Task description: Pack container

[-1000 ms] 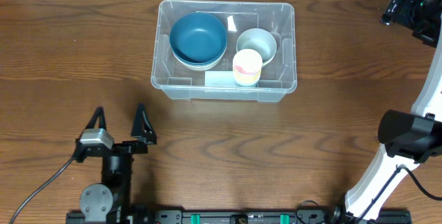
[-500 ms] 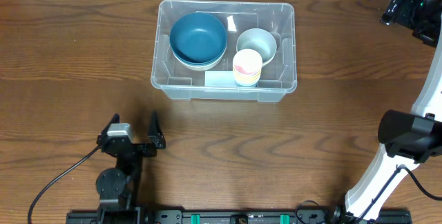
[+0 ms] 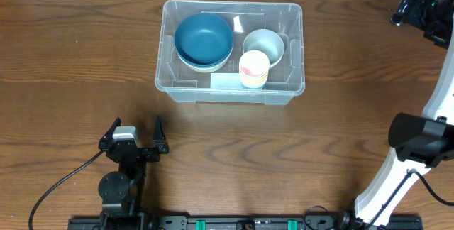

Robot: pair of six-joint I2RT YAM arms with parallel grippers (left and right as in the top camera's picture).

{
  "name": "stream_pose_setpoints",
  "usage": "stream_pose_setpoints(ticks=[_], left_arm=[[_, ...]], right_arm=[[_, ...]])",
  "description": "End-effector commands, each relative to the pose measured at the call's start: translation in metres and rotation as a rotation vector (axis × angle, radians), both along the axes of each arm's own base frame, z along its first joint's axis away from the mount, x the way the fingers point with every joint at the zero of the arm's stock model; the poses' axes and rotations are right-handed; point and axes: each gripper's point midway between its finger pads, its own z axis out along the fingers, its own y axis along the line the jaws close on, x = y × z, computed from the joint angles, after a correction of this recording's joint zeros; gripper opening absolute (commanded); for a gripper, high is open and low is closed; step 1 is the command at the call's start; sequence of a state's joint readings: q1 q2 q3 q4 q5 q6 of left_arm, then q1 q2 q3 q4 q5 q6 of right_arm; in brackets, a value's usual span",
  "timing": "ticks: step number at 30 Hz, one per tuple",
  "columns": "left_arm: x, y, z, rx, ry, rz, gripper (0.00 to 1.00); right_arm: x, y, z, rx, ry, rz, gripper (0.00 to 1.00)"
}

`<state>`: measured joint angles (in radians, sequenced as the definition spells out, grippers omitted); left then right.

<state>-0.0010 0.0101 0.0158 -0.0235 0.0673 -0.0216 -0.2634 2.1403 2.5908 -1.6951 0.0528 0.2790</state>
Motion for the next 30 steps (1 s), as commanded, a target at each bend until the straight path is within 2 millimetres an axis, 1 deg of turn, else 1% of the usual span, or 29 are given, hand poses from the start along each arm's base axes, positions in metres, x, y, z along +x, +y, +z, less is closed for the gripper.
stream_pose_setpoints(ticks=[1,16,19,22,24,25,27,30], left_arm=[[-0.001,0.001,-0.015,0.017,0.049,0.001,0.98],[-0.001,0.001,-0.015,0.017,0.049,0.001,0.98],[-0.001,0.001,-0.015,0.017,0.049,0.001,0.98],[-0.001,0.001,-0.015,0.017,0.049,0.001,0.98],[-0.001,0.001,-0.015,0.017,0.049,0.001,0.98],[-0.001,0.001,-0.015,0.017,0.049,0.001,0.98],[-0.001,0.001,-0.015,0.017,0.049,0.001,0.98],[-0.001,0.001,-0.015,0.017,0.049,0.001,0.98]], right_arm=[[-0.001,-0.003,0.005,-0.013,-0.01,0.003,0.99],[-0.002,-0.003,0.007,-0.014,-0.014,0.004,0.99],[-0.008,0.001,0.023,-0.025,-0.053,0.009,0.99],[-0.021,0.009,0.054,-0.045,-0.128,0.018,0.99],[-0.033,0.016,0.077,-0.058,-0.182,0.028,0.99],[-0.04,0.02,0.086,-0.064,-0.206,0.033,0.99],[-0.06,0.03,0.106,-0.074,-0.249,0.046,0.99],[-0.095,0.045,0.12,-0.077,-0.275,0.065,0.99]])
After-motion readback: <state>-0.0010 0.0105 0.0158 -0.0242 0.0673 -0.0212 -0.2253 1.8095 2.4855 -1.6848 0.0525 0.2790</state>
